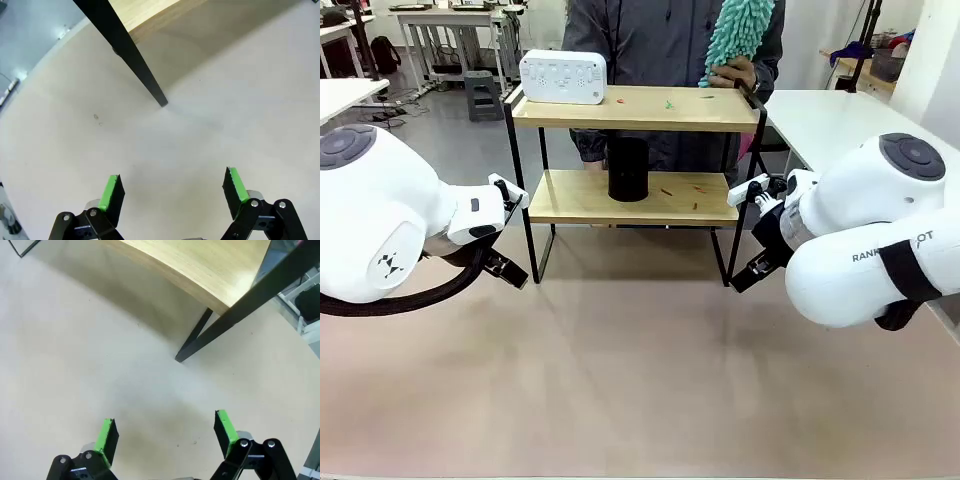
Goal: Clean the shelf.
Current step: Pick up the Duster from the human.
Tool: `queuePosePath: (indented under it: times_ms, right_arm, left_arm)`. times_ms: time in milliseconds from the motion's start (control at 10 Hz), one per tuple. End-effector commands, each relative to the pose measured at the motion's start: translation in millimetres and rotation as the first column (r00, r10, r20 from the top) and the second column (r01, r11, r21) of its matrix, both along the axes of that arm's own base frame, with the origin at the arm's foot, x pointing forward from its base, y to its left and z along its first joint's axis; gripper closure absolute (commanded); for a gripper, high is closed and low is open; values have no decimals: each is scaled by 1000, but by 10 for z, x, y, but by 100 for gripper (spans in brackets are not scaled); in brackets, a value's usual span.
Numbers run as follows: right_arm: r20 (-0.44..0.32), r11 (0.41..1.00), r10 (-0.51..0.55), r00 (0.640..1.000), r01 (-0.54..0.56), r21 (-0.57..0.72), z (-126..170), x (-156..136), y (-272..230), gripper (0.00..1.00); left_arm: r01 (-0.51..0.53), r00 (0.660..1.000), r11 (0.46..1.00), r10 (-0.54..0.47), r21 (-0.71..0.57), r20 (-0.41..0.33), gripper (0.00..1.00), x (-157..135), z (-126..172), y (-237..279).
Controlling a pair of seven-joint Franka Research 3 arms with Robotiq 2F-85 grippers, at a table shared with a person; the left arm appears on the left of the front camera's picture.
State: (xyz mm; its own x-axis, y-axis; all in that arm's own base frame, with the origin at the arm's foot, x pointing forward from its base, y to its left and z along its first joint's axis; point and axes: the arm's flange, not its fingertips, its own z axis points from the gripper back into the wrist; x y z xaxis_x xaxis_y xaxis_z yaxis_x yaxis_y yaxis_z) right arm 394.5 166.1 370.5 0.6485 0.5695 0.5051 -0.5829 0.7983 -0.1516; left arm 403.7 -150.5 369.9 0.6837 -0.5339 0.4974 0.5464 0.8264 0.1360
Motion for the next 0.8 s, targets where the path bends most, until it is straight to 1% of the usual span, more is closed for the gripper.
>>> queuePosePath:
  times_ms: [0,700]
  right_arm:
    - [0,1000,0,1000,0,0,0,0,0,0]
    - [0,1000,0,1000,0,0,0,0,0,0]
  left_arm:
    - [0,1000,1000,0,0,0,0,0,1,0]
    - [0,1000,1000,0,0,0,0,0,1,0]
